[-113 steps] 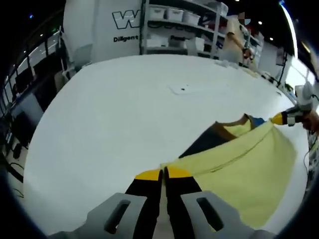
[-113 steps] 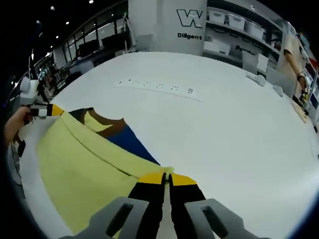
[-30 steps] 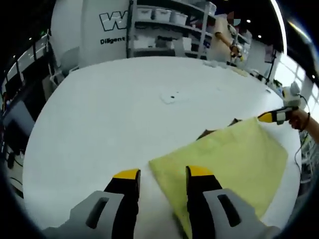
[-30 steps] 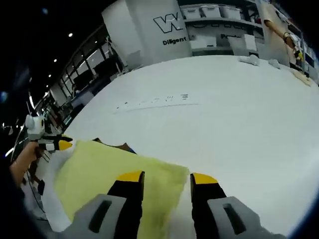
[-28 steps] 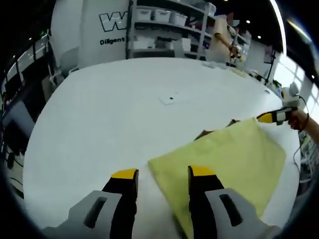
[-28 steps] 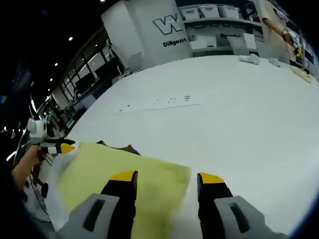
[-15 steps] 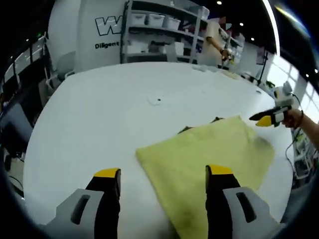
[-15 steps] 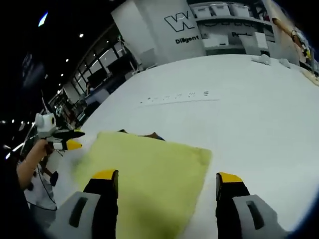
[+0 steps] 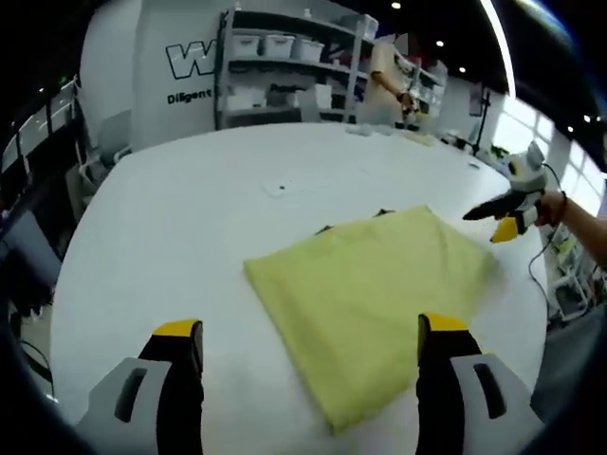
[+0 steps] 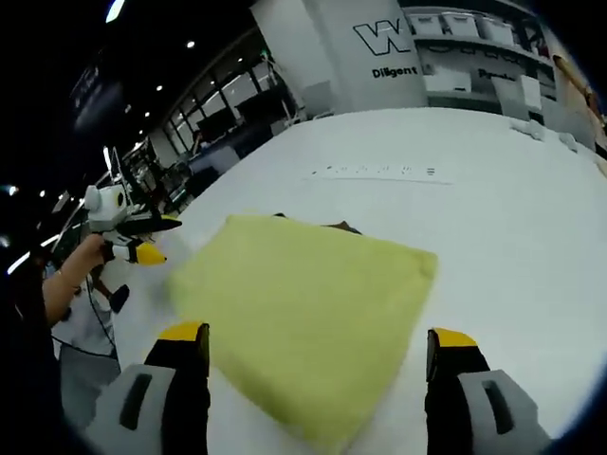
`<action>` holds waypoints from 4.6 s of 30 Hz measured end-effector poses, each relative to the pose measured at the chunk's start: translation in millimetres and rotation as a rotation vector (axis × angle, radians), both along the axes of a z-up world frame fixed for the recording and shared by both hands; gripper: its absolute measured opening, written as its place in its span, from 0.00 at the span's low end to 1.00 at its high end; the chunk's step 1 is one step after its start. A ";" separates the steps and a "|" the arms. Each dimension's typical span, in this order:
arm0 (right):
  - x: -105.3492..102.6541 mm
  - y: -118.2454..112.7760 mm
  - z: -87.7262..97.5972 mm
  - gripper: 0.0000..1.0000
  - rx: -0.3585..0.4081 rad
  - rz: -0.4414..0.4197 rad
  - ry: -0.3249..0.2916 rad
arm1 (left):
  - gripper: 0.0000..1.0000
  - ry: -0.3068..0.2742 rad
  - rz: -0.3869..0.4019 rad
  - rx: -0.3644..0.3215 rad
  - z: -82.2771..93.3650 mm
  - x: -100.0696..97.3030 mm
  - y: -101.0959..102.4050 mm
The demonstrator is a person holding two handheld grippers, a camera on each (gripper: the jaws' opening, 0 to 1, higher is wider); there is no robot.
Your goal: Fold the garment on the visible template until the final outline fits inside the template.
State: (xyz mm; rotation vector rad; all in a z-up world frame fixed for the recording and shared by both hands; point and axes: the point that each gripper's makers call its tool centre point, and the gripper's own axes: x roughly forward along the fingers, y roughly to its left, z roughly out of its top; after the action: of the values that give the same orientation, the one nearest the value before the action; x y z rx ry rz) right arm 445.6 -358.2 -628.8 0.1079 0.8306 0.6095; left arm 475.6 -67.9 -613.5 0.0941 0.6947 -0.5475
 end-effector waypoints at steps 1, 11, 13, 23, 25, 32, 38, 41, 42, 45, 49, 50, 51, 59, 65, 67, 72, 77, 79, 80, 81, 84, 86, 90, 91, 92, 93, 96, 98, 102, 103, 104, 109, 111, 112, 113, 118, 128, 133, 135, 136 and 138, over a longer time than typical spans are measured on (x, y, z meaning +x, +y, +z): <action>-4.0 -0.8 0.0 0.93 -0.005 0.005 -0.003 | 0.92 0.002 -0.011 0.005 -1.0 -4.8 0.6; -30.0 -9.6 -3.2 0.89 -0.026 0.020 -0.003 | 0.89 0.008 -0.039 -0.046 -4.0 -33.5 -0.9; -35.1 -10.6 -4.7 0.87 -0.025 0.023 -0.004 | 0.87 0.028 -0.052 -0.042 -9.2 -40.8 -0.5; -56.0 -17.1 -17.2 0.65 -0.069 0.062 -0.009 | 0.64 0.070 -0.045 -0.036 -29.3 -61.5 8.2; -58.5 -20.0 -19.3 0.62 -0.084 0.071 -0.013 | 0.59 0.077 -0.047 -0.032 -33.5 -64.7 9.6; -65.9 -29.6 -27.8 0.40 -0.150 0.113 -0.030 | 0.43 0.128 -0.035 -0.073 -44.5 -68.7 11.0; -67.8 -36.3 -36.1 0.14 -0.184 0.124 -0.043 | 0.28 0.120 -0.048 -0.056 -49.5 -67.0 11.0; -67.4 -38.8 -40.1 0.05 -0.194 0.125 -0.041 | 0.22 0.108 -0.056 -0.050 -50.2 -65.6 10.5; -67.3 -39.1 -40.4 0.03 -0.192 0.124 -0.042 | 0.20 0.102 -0.059 -0.053 -49.8 -64.8 9.7; -67.7 -38.3 -40.5 0.00 -0.174 0.124 -0.044 | 0.10 0.094 -0.066 -0.049 -50.4 -63.0 8.4; -71.6 -41.1 -41.9 0.00 -0.198 0.160 -0.030 | 0.00 0.090 -0.080 -0.032 -52.3 -62.1 7.6; -71.1 -42.9 -41.5 0.00 -0.212 0.171 -0.039 | 0.00 0.087 -0.078 -0.032 -52.0 -61.9 7.8; -71.0 -44.0 -40.2 0.00 -0.223 0.181 -0.048 | 0.00 0.084 -0.082 -0.030 -51.7 -62.0 7.6; -68.1 -47.0 -37.0 0.00 -0.241 0.189 -0.061 | 0.00 0.070 -0.099 0.006 -51.2 -64.9 10.4; -69.9 -48.4 -36.4 0.00 -0.253 0.191 -0.061 | 0.00 0.075 -0.104 0.000 -47.9 -71.4 13.5; -71.1 -51.5 -36.9 0.00 -0.268 0.188 -0.058 | 0.00 0.076 -0.105 -0.003 -46.8 -75.8 14.7; -77.8 -49.3 -36.7 0.00 -0.255 0.194 -0.057 | 0.00 0.092 -0.117 -0.020 -48.5 -87.1 15.2; -86.6 -54.2 -38.8 0.00 -0.287 0.210 -0.042 | 0.00 0.101 -0.115 -0.019 -47.7 -97.0 21.8; -89.9 -55.0 -36.3 0.00 -0.279 0.211 -0.045 | 0.00 0.100 -0.112 -0.037 -45.2 -98.8 22.2; -91.5 -53.3 -34.3 0.00 -0.266 0.213 -0.050 | 0.00 0.100 -0.112 -0.050 -44.3 -99.3 22.0; -92.2 -52.0 -33.5 0.00 -0.259 0.214 -0.052 | 0.00 0.099 -0.110 -0.053 -44.3 -99.8 22.2; -92.3 -52.5 -35.0 0.00 -0.259 0.220 -0.047 | 0.00 0.102 -0.102 -0.051 -46.8 -99.2 22.7; -92.0 -52.4 -35.0 0.00 -0.253 0.220 -0.047 | 0.00 0.102 -0.104 -0.046 -48.0 -99.3 22.4; -90.6 -52.5 -33.0 0.00 -0.230 0.172 -0.046 | 0.00 0.099 -0.110 -0.033 -48.6 -98.4 22.6; -89.8 -52.6 -32.5 0.00 -0.224 0.165 -0.046 | 0.00 0.098 -0.110 -0.033 -48.6 -98.2 22.7; -88.6 -52.0 -31.9 0.00 -0.204 0.139 -0.036 | 0.00 0.099 -0.110 -0.033 -48.7 -98.1 22.7; -85.9 -52.7 -31.6 0.00 -0.179 0.090 -0.017 | 0.00 0.098 -0.108 -0.033 -48.6 -98.1 22.9; -85.6 -45.6 -28.5 0.01 -0.161 0.116 -0.042 | 0.00 0.099 -0.106 -0.033 -49.2 -98.2 23.1; -87.0 -38.3 -28.5 0.13 -0.127 0.121 -0.024 | 0.00 0.102 -0.105 -0.035 -49.7 -98.1 23.3; -83.7 -31.1 -29.3 0.13 -0.108 0.127 -0.033 | 0.00 0.104 -0.104 -0.035 -49.7 -98.1 23.0; -83.2 -29.2 -30.1 0.12 -0.105 0.132 -0.033 | 0.00 0.104 -0.104 -0.035 -49.5 -97.8 23.1; -80.7 -28.9 -32.0 0.11 -0.106 0.133 -0.033 | 0.00 0.105 -0.103 -0.035 -49.4 -97.7 23.2; -77.2 -27.0 -33.5 0.00 -0.116 0.144 -0.046 | 0.00 0.103 -0.097 -0.028 -49.0 -97.0 24.4; -76.0 -29.1 -33.4 0.00 -0.130 0.148 -0.055 | 0.00 0.104 -0.096 -0.028 -49.0 -96.6 25.0; -76.2 -29.1 -32.9 0.00 -0.127 0.149 -0.053 | 0.00 0.104 -0.098 -0.029 -48.7 -96.6 24.7; -76.3 -29.1 -32.2 0.00 -0.125 0.151 -0.054 | 0.00 0.103 -0.100 -0.027 -48.5 -96.5 24.8; -79.1 -29.1 -30.8 0.00 -0.135 0.170 -0.063 | 0.00 0.101 -0.110 -0.006 -47.9 -97.4 25.3; -90.7 -22.7 -30.9 0.00 -0.149 0.194 -0.059 | 0.00 0.103 -0.117 0.012 -46.5 -106.8 31.2; -93.2 -23.2 -30.9 0.00 -0.158 0.205 -0.061 | 0.00 0.100 -0.110 0.013 -47.4 -109.4 34.4; -92.9 -24.2 -31.0 0.00 -0.164 0.210 -0.062 | 0.00 0.096 -0.107 0.014 -47.2 -112.2 34.9; -93.0 -24.2 -31.0 0.00 -0.164 0.212 -0.062 | 0.00 0.094 -0.106 0.012 -47.3 -112.8 35.2; -92.7 -24.9 -31.2 0.00 -0.169 0.212 -0.064 | 0.00 0.099 -0.114 0.013 -47.9 -115.2 34.3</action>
State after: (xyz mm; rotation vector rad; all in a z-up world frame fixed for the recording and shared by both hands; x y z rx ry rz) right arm 352.8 -383.2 -660.0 -0.1549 0.8344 0.7353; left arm 360.4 -33.5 -661.4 0.1197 0.7923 -0.6605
